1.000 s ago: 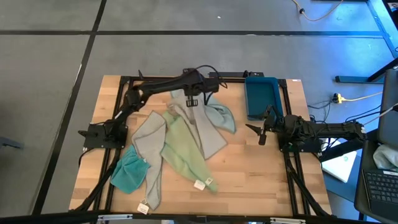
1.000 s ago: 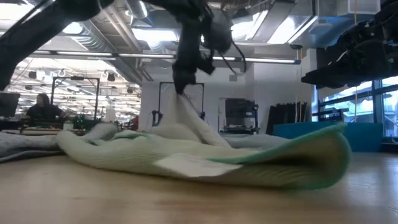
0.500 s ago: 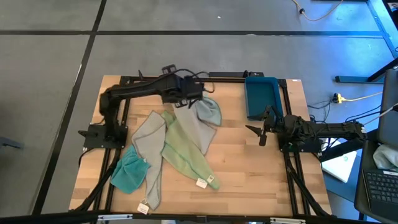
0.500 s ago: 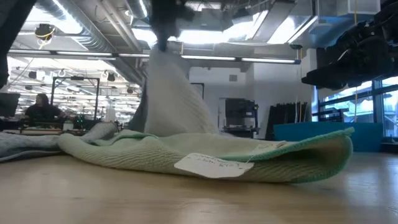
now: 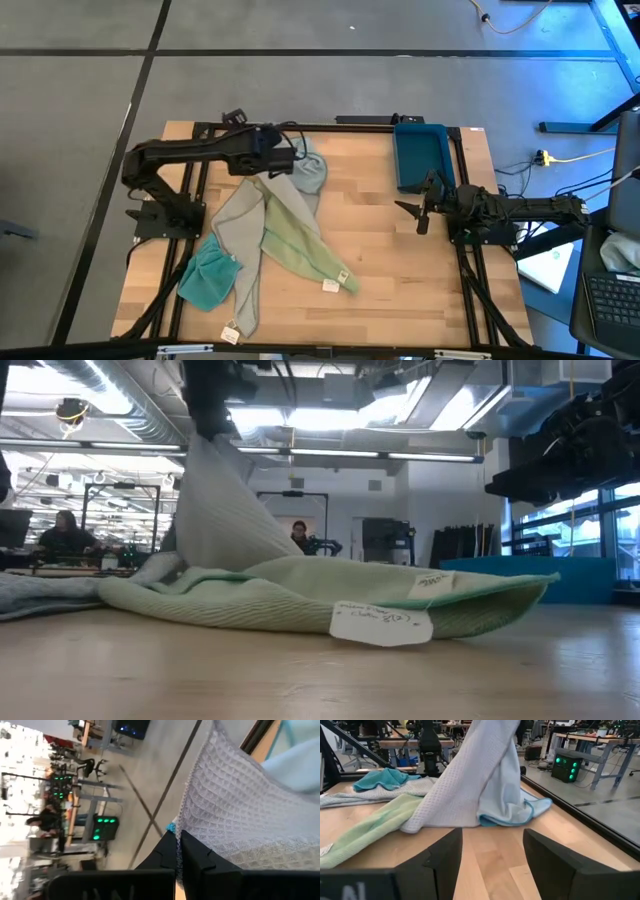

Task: Fold microfiber towels
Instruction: Fold the green microfiber cloth

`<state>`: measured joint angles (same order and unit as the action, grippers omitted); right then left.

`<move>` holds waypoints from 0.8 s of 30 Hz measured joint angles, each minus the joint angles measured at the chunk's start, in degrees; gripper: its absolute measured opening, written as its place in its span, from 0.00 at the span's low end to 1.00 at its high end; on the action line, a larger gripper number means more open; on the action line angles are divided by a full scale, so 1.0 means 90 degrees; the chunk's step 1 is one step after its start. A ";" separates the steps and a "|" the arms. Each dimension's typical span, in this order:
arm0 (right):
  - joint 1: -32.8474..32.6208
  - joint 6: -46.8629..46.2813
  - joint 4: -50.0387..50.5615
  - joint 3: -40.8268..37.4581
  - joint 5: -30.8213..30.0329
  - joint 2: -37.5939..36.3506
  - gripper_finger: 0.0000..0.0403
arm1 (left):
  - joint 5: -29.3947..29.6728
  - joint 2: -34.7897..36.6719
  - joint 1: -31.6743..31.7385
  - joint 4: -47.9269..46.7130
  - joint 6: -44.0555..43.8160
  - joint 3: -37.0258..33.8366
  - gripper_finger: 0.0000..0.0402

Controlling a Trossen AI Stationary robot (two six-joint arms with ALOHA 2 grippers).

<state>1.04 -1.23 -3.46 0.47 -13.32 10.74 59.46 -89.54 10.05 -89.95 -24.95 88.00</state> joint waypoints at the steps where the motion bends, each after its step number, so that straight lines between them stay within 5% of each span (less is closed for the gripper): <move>1: 0.0000 0.0000 -0.0002 0.0000 0.0000 0.0000 0.53 | -0.0007 0.0123 -0.0007 -0.0003 0.0000 0.0073 0.00; 11: 0.0000 -0.0116 -0.0008 0.0000 0.0098 0.0000 0.53 | 0.0526 0.1224 -0.0005 -0.0012 0.0003 0.0872 0.00; 18: -0.0002 -0.0262 -0.0642 0.0000 0.1153 0.0032 0.53 | 0.0929 0.1486 -0.0005 -0.0011 0.0003 0.0970 0.00; 24: -0.0172 -0.0175 -0.1437 0.0005 0.0987 0.0902 0.53 | 0.0886 0.1449 -0.0006 -0.0008 0.0005 0.0970 0.00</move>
<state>-0.51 -2.81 -16.39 0.51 -4.44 18.86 67.43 -76.50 9.99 -90.03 -24.91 96.73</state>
